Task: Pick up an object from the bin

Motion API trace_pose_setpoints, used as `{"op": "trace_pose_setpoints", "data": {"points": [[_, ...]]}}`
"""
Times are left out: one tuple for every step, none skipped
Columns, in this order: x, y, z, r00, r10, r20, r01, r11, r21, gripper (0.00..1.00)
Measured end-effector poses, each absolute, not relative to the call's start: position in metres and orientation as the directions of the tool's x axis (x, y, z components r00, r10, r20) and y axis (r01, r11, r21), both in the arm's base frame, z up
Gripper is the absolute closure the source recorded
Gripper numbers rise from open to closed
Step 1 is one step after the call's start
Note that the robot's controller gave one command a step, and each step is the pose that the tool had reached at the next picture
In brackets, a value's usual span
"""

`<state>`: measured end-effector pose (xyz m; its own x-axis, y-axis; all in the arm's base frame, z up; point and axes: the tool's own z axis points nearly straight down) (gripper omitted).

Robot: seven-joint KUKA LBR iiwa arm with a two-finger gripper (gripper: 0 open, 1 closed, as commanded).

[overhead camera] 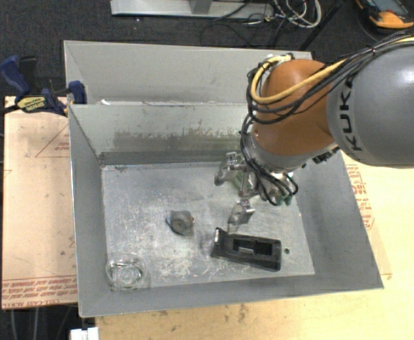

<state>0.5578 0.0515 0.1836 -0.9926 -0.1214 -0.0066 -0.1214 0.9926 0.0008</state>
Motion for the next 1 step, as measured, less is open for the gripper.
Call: {"op": "trace_pose_setpoints", "data": {"points": [[0.57, 0.0394, 0.1262, -0.998, -0.056, 0.005, -0.056, 0.998, 0.001, 0.0]]}}
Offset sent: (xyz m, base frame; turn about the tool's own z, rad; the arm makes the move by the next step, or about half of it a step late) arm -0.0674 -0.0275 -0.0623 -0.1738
